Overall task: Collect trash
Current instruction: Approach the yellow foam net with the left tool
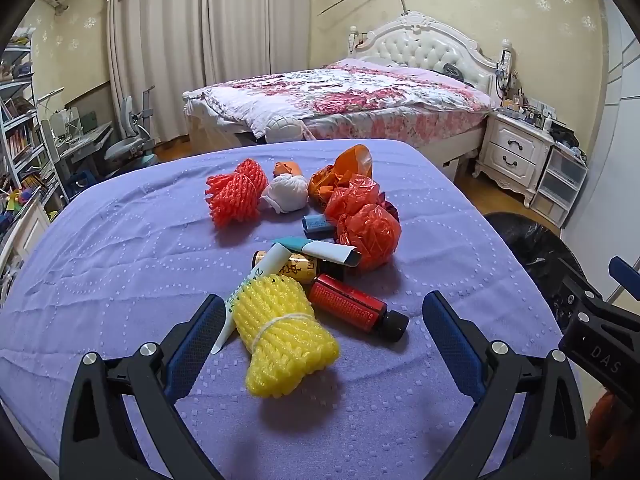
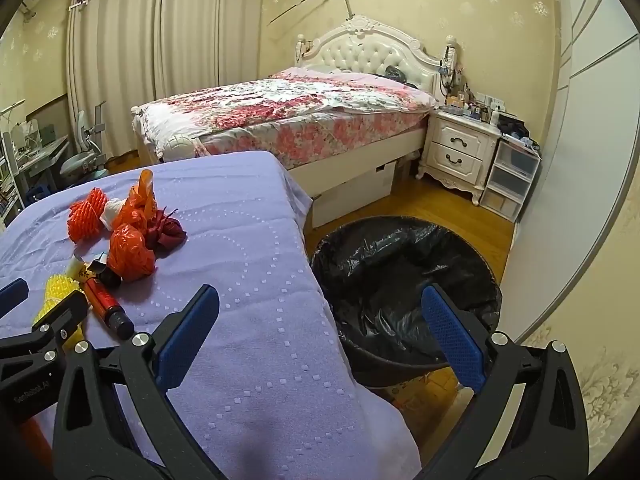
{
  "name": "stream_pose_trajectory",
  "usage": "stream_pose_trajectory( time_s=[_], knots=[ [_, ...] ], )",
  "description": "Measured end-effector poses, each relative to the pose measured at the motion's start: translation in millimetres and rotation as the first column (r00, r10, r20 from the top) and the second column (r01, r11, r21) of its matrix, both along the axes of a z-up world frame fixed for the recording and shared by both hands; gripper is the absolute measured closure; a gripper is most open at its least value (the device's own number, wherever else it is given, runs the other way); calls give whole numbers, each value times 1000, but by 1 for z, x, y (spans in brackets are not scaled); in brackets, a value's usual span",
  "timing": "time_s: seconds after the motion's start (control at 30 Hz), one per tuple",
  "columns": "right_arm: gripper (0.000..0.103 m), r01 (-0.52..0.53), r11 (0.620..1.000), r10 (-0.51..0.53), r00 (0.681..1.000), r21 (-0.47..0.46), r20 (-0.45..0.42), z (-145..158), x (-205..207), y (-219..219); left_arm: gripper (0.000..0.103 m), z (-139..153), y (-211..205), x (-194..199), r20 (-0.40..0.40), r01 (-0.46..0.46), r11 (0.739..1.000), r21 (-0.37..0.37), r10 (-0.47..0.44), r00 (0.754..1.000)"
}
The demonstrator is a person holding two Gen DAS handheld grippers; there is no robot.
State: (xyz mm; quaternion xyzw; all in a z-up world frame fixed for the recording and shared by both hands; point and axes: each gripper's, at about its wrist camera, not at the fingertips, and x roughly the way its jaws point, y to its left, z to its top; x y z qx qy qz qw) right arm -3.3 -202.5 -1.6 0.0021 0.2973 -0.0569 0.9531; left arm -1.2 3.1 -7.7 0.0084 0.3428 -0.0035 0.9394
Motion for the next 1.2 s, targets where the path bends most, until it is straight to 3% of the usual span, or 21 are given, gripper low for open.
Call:
stream_pose_trajectory(
  time_s=[1.2],
  knots=[
    [4,-8,1000,8,1000,3,-15,-4,2,7,7,1,10,2,6,-33,999,-14,33,999]
  ],
)
